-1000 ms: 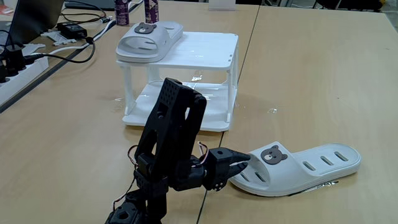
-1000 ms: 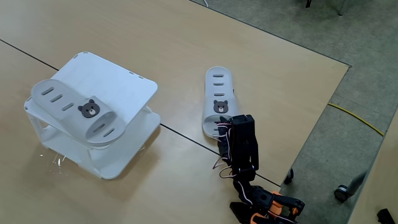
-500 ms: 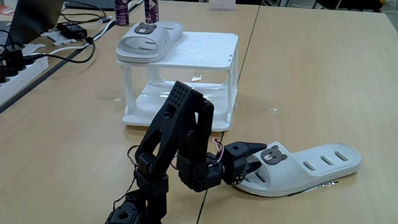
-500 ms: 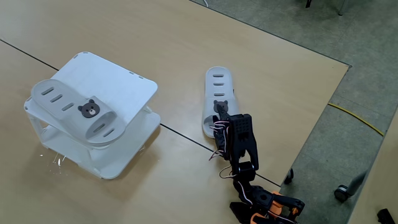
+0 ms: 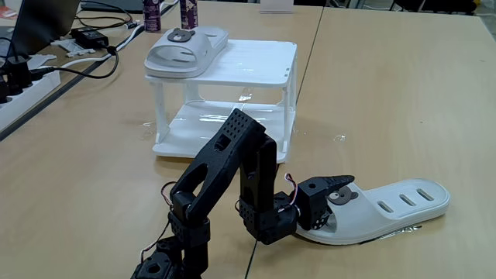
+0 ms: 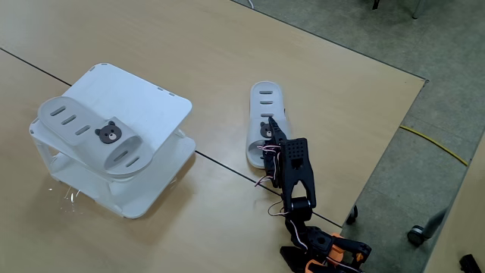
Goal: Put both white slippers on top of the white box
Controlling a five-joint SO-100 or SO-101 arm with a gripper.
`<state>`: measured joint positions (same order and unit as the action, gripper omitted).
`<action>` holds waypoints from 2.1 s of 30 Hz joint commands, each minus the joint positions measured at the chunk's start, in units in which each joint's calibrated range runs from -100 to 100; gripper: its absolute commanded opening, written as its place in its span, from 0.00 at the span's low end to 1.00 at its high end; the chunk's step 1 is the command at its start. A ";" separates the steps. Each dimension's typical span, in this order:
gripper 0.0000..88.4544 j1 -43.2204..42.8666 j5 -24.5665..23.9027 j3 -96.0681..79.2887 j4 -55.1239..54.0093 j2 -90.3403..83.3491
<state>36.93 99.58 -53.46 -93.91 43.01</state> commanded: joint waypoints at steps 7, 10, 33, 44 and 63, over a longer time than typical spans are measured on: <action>0.01 -0.17 0.42 2.08 1.33 -1.23; 0.01 0.16 0.42 7.05 5.38 -2.50; 0.01 3.37 0.42 45.39 80.36 -50.71; 0.01 2.96 0.42 56.93 88.04 -53.91; 0.01 -28.54 0.42 63.88 96.32 -50.37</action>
<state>13.78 99.58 3.86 2.75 -3.09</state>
